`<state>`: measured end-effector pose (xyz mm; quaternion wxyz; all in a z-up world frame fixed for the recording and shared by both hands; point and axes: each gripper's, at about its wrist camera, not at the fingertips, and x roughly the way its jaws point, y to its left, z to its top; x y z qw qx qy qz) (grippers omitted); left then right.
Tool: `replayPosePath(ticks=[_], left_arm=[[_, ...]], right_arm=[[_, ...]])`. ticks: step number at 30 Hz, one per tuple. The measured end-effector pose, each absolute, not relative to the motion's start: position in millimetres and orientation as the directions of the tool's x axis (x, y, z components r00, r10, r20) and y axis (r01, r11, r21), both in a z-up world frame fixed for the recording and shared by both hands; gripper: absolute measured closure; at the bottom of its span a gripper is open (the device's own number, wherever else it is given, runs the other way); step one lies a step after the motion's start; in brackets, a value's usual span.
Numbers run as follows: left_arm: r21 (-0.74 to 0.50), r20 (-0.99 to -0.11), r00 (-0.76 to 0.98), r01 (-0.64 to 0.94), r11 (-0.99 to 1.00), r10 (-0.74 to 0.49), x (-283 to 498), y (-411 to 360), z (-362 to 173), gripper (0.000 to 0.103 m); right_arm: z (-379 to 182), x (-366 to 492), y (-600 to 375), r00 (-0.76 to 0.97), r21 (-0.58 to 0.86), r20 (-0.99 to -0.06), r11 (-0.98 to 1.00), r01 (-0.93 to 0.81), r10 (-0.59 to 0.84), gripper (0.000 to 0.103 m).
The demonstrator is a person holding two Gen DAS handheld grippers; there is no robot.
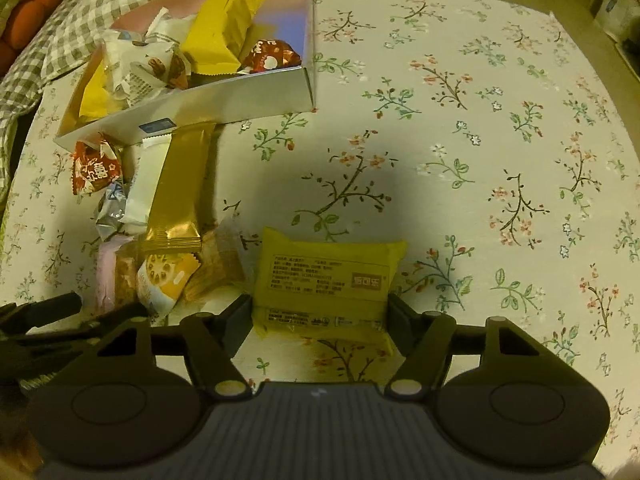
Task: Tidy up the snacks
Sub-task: 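Move the right gripper to the yellow biscuit pack while the left approaches the pink stick packet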
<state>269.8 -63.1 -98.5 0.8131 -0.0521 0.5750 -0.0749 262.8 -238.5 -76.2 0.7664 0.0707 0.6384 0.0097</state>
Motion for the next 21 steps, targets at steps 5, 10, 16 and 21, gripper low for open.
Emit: replayPosePath(ticks=[5, 10, 16, 21], left_arm=[[-0.245, -0.915, 0.326, 0.019, 0.969, -0.238, 274.7, -49.1, -95.3, 0.014], [-0.215, -0.921, 0.321, 0.056, 0.975, -0.222, 272.5, -57.8, -98.8, 0.014], [-0.158, -0.933, 0.311, 0.103, 0.982, -0.183, 269.8, -65.6, -105.5, 0.016], [-0.150, -0.932, 0.315, 0.119, 0.981, -0.181, 270.7, -62.5, -105.7, 0.022]], right_arm=[[-64.8, 261.6, -241.4, 0.222, 0.141, -0.968, 0.986, 0.091, 0.118, 0.038], [-56.3, 261.5, -239.9, 0.248, 0.153, -0.960, 0.985, 0.084, 0.128, 0.038], [-54.9, 260.7, -238.1, 0.261, 0.161, -0.955, 0.985, 0.058, 0.141, 0.038], [-55.7, 261.1, -237.6, 0.262, 0.170, -0.953, 0.984, 0.055, 0.150, 0.038]])
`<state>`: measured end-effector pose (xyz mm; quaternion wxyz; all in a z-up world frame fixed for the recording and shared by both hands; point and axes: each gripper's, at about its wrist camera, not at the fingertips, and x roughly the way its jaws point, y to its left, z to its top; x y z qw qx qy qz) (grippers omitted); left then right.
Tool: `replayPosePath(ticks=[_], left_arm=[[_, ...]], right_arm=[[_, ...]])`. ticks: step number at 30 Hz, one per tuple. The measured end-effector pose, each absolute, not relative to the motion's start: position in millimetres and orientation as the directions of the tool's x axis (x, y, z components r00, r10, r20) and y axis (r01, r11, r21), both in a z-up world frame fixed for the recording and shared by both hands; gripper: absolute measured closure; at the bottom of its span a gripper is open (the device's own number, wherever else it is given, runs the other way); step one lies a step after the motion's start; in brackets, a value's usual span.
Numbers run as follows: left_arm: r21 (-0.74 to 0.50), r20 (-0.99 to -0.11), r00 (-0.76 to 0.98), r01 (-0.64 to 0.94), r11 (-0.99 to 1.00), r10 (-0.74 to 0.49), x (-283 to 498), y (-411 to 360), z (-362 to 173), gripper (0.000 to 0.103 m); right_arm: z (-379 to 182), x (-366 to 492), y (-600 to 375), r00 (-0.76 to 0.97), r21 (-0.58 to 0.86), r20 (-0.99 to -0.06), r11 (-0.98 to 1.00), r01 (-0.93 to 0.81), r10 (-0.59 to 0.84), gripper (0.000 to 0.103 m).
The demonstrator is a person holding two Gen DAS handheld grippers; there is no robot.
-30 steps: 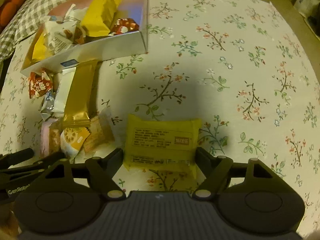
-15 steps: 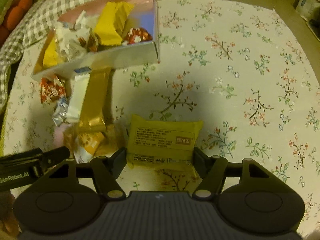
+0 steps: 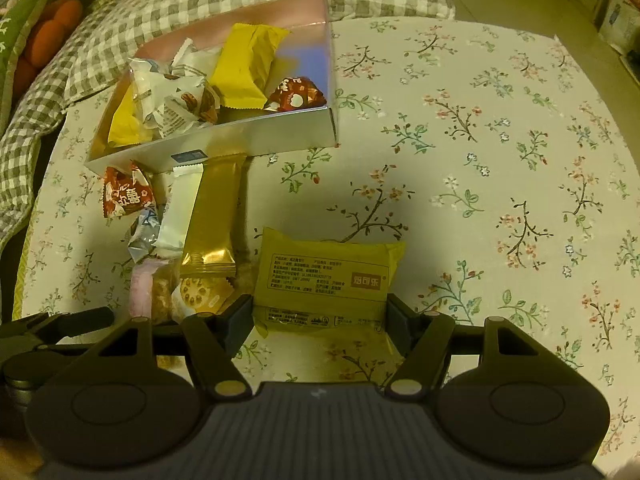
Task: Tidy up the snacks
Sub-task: 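Move the right gripper to the yellow biscuit pack while the left approaches the pink stick packet, then grasp the pink stick packet with the left gripper while the right grasps the yellow biscuit pack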
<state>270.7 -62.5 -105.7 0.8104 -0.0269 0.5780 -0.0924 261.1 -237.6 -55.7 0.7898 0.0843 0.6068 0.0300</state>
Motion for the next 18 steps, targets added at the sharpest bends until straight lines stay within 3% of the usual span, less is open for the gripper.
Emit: replayPosePath(ticks=[2, 5, 7, 9, 18], left_arm=[[-0.138, -0.931, 0.321, 0.130, 0.982, -0.174, 270.6, -61.8, -105.1, 0.028], [-0.116, -0.930, 0.333, 0.143, 0.983, -0.158, 270.0, -61.6, -103.5, 0.044], [-0.108, -0.929, 0.338, 0.142, 0.984, -0.150, 270.4, -60.8, -102.4, 0.063], [-0.106, -0.929, 0.339, 0.136, 0.985, -0.147, 271.6, -58.3, -101.8, 0.071], [-0.156, -0.920, 0.343, 0.130, 0.979, -0.192, 273.4, -53.2, -94.0, 0.074]], right_arm=[[-55.0, 260.5, -237.2, 0.263, 0.173, -0.953, 0.984, 0.051, 0.154, 0.038], [-54.0, 259.5, -236.2, 0.266, 0.171, -0.952, 0.984, 0.044, 0.154, 0.038], [-53.2, 259.2, -236.0, 0.268, 0.172, -0.951, 0.984, 0.042, 0.155, 0.038], [-52.3, 259.2, -235.8, 0.271, 0.175, -0.950, 0.984, 0.040, 0.158, 0.038], [-50.8, 259.5, -236.0, 0.278, 0.181, -0.946, 0.983, 0.035, 0.164, 0.038]])
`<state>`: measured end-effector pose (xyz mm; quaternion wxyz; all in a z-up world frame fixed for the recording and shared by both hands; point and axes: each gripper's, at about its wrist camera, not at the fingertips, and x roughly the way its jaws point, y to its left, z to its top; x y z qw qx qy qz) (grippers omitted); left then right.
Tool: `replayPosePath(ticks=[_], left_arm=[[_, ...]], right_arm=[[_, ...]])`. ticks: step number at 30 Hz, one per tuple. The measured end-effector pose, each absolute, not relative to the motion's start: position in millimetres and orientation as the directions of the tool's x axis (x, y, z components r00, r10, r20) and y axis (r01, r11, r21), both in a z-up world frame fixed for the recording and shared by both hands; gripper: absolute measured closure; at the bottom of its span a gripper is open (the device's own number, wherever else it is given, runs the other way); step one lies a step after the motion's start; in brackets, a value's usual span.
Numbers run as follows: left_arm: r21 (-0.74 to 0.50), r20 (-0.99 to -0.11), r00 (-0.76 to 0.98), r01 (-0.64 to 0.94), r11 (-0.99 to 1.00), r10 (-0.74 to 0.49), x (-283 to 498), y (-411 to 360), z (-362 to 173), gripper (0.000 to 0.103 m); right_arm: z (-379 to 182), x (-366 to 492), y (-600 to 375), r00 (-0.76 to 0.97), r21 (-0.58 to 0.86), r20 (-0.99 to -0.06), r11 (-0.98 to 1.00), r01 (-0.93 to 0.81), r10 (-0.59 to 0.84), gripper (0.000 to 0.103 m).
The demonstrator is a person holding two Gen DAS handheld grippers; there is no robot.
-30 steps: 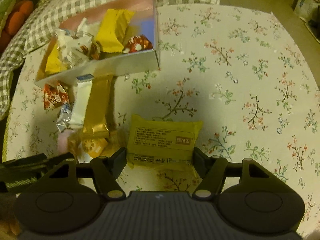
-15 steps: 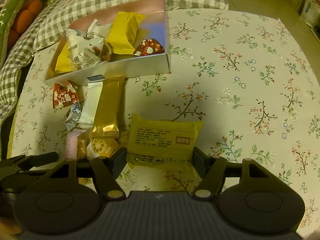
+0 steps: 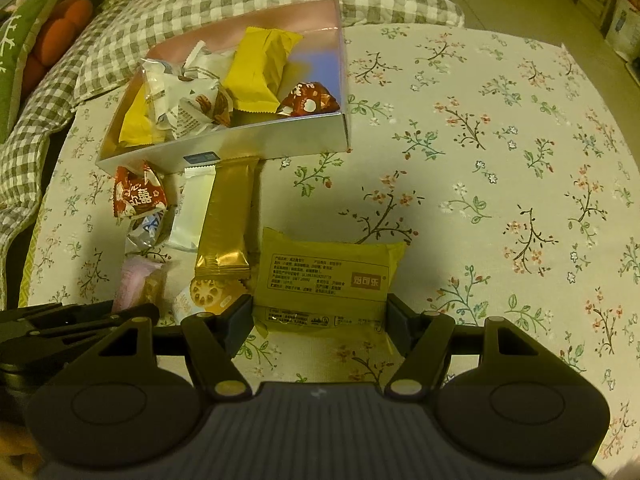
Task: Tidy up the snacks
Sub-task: 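Grasp the pink stick packet with the left gripper while the right grasps the yellow biscuit pack, then carry both snacks over the pink box and open both grippers to drop them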
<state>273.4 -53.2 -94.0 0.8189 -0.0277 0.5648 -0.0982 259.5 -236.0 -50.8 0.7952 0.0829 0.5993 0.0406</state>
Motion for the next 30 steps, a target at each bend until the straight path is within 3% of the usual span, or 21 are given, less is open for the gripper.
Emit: replayPosePath(ticks=[13, 30], left_arm=[[-0.290, -0.870, 0.388, 0.094, 0.952, -0.303, 279.5, -36.5, -67.3, 0.074], [-0.413, -0.726, 0.540, 0.152, 0.898, -0.426, 315.2, -54.8, -25.0, 0.074]], right_arm=[[-43.3, 259.4, -235.9, 0.315, 0.193, -0.933, 0.981, 0.034, 0.172, 0.038], [-24.2, 290.2, -231.6, 0.403, 0.279, -0.882, 0.960, 0.031, 0.244, 0.038]])
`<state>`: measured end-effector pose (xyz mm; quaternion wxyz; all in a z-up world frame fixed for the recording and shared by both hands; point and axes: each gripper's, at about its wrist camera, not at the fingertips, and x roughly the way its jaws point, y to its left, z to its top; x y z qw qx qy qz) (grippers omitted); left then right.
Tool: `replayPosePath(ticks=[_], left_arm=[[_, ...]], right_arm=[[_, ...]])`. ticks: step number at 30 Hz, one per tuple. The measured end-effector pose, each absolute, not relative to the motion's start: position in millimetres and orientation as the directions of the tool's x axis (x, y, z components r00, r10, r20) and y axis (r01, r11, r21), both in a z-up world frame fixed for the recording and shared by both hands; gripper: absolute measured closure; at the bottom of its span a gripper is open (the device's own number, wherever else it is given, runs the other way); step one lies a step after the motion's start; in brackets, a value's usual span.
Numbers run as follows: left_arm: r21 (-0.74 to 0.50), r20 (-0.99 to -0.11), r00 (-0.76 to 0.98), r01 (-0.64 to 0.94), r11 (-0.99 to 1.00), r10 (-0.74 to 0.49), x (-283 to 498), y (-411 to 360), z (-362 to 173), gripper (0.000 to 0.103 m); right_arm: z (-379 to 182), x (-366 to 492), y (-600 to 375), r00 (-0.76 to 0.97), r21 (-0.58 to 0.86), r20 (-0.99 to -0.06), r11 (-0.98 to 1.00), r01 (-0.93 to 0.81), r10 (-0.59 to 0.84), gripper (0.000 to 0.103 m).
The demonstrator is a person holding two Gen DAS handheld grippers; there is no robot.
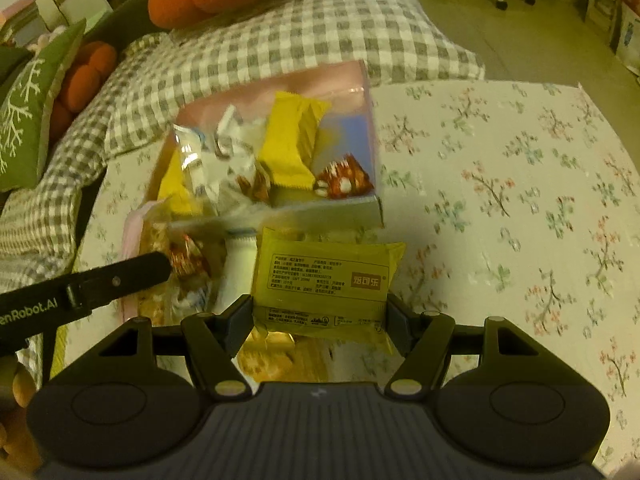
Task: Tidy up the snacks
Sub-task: 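Carry both snacks over the pink box and open both grippers to drop them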
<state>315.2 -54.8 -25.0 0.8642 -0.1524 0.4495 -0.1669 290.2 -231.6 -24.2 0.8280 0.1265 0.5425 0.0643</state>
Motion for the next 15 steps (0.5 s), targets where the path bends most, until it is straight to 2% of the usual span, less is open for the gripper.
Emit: replayPosePath(ticks=[5, 8, 12, 15], left_arm=[[-0.423, -0.699, 0.569, 0.160, 0.892, -0.433, 342.2, -54.4, -25.1, 0.074], [-0.480, -0.651, 0.614, 0.123, 0.869, -0.446, 360.4, -35.1, -22.8, 0.074], [-0.486, -0.606, 0.693, 0.065, 0.871, -0.390, 374.9, -14.5, -27.3, 0.074], [-0.488, -0.606, 0.700, 0.049, 0.872, -0.378, 382.4, -10.0, -37.2, 0.074]], right_arm=[[-16.2, 314.3, -234.2, 0.450, 0.309, -0.857, 0.949, 0.059, 0.251, 0.038], [-11.6, 324.4, -236.8, 0.478, 0.334, -0.838, 0.940, 0.069, 0.263, 0.038], [-9.4, 336.5, -239.8, 0.510, 0.358, -0.817, 0.930, 0.085, 0.268, 0.038], [-15.2, 348.0, -236.8, 0.523, 0.365, -0.808, 0.927, 0.083, 0.271, 0.038]])
